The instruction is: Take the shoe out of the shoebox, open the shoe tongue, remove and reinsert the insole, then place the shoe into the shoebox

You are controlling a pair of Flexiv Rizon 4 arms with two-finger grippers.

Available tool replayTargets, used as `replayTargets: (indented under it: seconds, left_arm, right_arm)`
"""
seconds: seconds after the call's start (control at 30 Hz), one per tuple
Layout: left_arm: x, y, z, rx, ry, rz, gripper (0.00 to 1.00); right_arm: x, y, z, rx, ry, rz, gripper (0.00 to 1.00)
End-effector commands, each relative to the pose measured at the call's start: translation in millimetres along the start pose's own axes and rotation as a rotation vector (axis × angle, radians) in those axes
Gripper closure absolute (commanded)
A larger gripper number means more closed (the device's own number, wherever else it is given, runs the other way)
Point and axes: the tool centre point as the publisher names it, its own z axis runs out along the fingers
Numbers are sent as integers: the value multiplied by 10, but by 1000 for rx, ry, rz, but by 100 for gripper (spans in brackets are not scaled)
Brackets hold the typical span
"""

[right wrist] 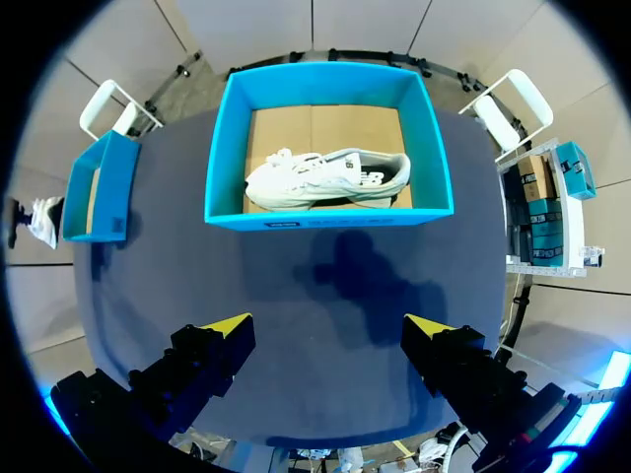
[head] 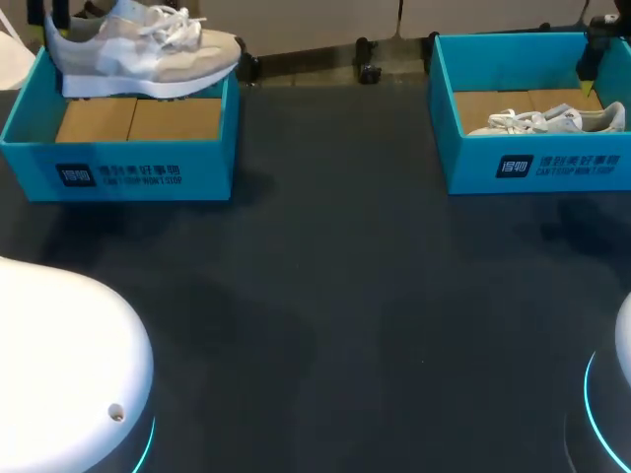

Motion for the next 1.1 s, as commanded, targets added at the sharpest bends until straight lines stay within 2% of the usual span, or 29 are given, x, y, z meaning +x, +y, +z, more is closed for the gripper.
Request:
replayTargets:
  seconds: [0.03,0.53,0.87,1.1]
  left_arm:
    - [-67,-186,-31,-92,16,-10,100]
    - [-549,-716,-92,-104,49,44,100]
    - [-830,-983,-68,-109,51,29,100]
    - [-1106,-1195,-87,-130,44,37,100]
  right_arm:
    - [3,4,3,1,-1,0,0]
    - [3,4,3,1,-1,0,0]
    - [3,4,3,1,-1,0,0]
    - [3,4,3,1,-1,0,0]
